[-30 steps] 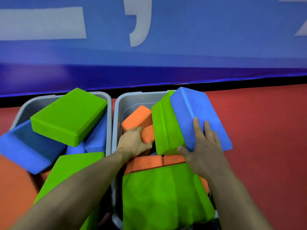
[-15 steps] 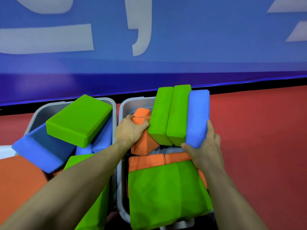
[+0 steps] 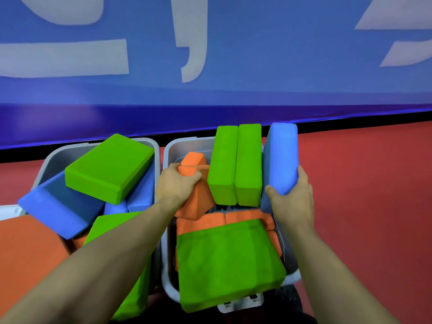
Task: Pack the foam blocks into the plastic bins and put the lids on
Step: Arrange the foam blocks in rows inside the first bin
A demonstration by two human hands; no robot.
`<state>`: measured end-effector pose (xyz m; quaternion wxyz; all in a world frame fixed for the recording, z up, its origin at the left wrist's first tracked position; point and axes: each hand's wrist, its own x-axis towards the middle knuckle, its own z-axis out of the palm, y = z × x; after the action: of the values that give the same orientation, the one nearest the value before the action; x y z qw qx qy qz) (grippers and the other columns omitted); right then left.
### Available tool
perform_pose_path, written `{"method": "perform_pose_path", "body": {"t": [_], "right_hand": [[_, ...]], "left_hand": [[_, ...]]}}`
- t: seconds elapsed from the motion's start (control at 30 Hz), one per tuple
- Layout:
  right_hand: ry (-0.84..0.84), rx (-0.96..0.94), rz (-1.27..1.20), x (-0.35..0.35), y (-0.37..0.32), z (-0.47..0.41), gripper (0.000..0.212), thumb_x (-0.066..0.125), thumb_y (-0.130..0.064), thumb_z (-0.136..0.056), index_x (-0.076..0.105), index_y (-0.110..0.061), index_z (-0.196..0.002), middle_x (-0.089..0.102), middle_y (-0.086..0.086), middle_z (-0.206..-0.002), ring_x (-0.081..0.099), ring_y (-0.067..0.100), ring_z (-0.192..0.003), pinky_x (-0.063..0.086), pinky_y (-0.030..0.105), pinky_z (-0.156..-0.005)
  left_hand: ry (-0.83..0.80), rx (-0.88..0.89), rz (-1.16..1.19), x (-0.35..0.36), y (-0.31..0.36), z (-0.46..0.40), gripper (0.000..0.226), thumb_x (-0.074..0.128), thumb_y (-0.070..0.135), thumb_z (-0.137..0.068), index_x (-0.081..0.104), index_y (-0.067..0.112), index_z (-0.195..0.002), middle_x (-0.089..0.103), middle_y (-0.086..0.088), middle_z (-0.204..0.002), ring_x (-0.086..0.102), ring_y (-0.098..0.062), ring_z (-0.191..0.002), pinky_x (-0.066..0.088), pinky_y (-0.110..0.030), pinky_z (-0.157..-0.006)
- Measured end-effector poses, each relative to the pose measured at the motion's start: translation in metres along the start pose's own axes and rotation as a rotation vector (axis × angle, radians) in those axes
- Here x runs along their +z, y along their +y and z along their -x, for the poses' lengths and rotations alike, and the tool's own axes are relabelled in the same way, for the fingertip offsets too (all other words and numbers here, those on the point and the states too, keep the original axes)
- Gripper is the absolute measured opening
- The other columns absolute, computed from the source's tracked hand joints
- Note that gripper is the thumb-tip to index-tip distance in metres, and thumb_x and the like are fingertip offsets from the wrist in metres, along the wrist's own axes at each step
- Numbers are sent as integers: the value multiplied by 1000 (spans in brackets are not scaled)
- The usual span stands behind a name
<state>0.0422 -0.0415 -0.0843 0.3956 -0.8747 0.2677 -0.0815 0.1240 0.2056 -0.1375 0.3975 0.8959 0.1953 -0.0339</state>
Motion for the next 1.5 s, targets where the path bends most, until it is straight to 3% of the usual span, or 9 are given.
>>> {"method": "perform_pose_path", "body": {"t": [0.33, 0.53, 0.8, 1.0, 1.2, 1.27, 1.37, 1.43, 1.5], "right_hand": [[-32, -139, 85, -43, -7, 3, 87, 76, -31, -83, 28, -29, -155, 47, 10, -141, 51, 35, -126, 43, 45, -97], [-119, -146, 96, -42, -6, 8, 86, 76, -34, -82, 30, -31, -154, 49, 9, -139, 53, 36, -124, 44, 45, -96], [-171, -150, 154, -44, -13, 13, 77, 77, -42, -76, 44, -29, -144, 59, 6, -137, 58, 33, -121, 48, 43, -95], [-152, -208, 202, -35, 3, 17, 73, 77, -30, -80, 44, -21, -145, 54, 8, -137, 56, 34, -122, 44, 42, -97], [-9, -346, 115, 5, 4, 3, 65, 80, -19, -80, 52, -13, -139, 53, 9, -138, 52, 33, -121, 38, 41, -104], [-14, -358, 123, 23, 2, -5, 62, 78, -14, -82, 54, -10, -139, 50, 10, -139, 49, 34, -123, 35, 40, -107], [-168, -226, 167, 52, 4, -10, 64, 72, -16, -89, 46, -11, -147, 35, 16, -150, 41, 37, -135, 31, 40, -115], [-289, -122, 216, 65, 10, -7, 76, 70, -26, -92, 30, -15, -156, 20, 19, -159, 30, 39, -144, 27, 41, -119], [-300, -71, 219, 69, 10, -5, 80, 67, -33, -94, 24, -17, -159, 12, 20, -163, 24, 38, -148, 25, 43, -121]], "left_hand": [[223, 152, -48, -17, 56, 37, 76, 66, 62, -73, 57, 21, -135, 54, -8, -125, 48, -30, -123, 45, -45, -101], [257, 107, 3, -46, 63, 51, 74, 68, 62, -74, 57, 20, -134, 55, -10, -125, 50, -34, -123, 47, -46, -95], [295, 82, 176, -64, 52, 81, 81, 74, 58, -76, 53, 18, -143, 59, -10, -133, 56, -30, -123, 44, -42, -102], [293, 38, 295, -70, 20, 99, 78, 79, 59, -73, 58, 18, -136, 65, -4, -129, 61, -23, -116, 49, -41, -100], [294, -85, 396, -70, 13, 88, 77, 80, 58, -74, 59, 14, -134, 63, 3, -115, 61, -19, -107, 48, -34, -97], [268, -133, 458, -67, 9, 84, 86, 79, 67, -65, 61, 15, -131, 66, 3, -114, 65, -20, -105, 52, -40, -99], [248, -195, 531, -63, 3, 77, 97, 72, 77, -48, 65, 17, -124, 71, -1, -110, 68, -22, -100, 54, -44, -95], [239, -223, 551, -61, 1, 73, 91, 72, 74, -49, 67, 17, -120, 71, -1, -109, 68, -22, -99, 55, -42, -94], [214, -252, 617, -56, 0, 70, 83, 75, 70, -50, 69, 17, -113, 72, -2, -106, 69, -21, -95, 56, -44, -92]]}}
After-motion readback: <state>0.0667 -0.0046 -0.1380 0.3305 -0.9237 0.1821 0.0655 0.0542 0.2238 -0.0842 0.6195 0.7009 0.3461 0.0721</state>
